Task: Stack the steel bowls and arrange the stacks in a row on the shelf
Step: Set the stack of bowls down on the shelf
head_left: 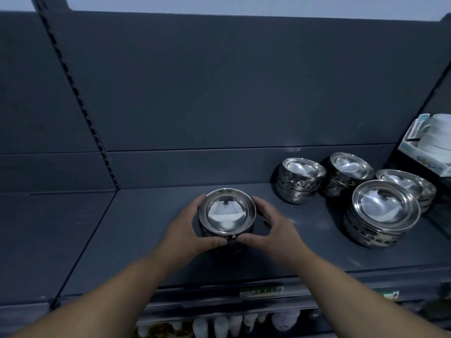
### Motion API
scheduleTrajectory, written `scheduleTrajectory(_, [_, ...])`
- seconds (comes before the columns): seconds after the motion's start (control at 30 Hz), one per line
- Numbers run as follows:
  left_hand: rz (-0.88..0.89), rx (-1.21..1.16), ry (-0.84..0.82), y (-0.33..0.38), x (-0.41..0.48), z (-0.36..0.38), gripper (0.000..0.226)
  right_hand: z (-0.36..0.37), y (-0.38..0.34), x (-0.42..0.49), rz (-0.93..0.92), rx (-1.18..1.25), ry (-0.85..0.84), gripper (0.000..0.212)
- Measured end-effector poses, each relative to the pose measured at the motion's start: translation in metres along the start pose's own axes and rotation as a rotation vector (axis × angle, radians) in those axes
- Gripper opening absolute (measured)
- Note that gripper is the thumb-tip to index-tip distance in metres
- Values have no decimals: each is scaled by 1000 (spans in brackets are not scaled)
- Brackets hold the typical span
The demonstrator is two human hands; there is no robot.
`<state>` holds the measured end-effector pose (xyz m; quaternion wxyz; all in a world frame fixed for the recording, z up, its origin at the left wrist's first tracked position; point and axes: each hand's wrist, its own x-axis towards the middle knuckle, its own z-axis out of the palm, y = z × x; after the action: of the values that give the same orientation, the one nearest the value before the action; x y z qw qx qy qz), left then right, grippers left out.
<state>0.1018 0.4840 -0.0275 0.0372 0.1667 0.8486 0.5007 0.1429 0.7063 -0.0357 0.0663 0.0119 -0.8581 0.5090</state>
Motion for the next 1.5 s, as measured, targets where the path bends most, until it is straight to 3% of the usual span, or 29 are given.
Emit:
scheduleTrajectory(0.43, [-21, -39, -39, -6, 1, 2, 100, -3, 8, 1, 9, -35, -21, 80])
scheduleTrajectory(0.67, [-77, -63, -77, -6, -2, 4, 117, -6, 8, -2, 9, -38, -49, 83])
scheduleTrajectory(0.87, [-81, -42, -65, 0, 1, -1, 131, -8, 0, -2, 36, 3, -29, 61])
scheduleTrajectory(1.07, [-84, -19, -77, -2, -1, 0, 130, -8, 1, -2, 48, -6, -39, 56])
scheduleTrajectory(1.23, [-171, -111, -46, -10, -9, 4, 139, -7, 3, -2, 167, 169, 28, 50])
scheduleTrajectory(1.33, [-218, -129, -17, -20, -23, 16, 128, -3, 10, -2, 287, 203, 36, 46])
scheduleTrajectory(1.5, [-234, -73, 93, -20, -31, 39, 100, 9, 14, -4, 325, 229, 13, 15])
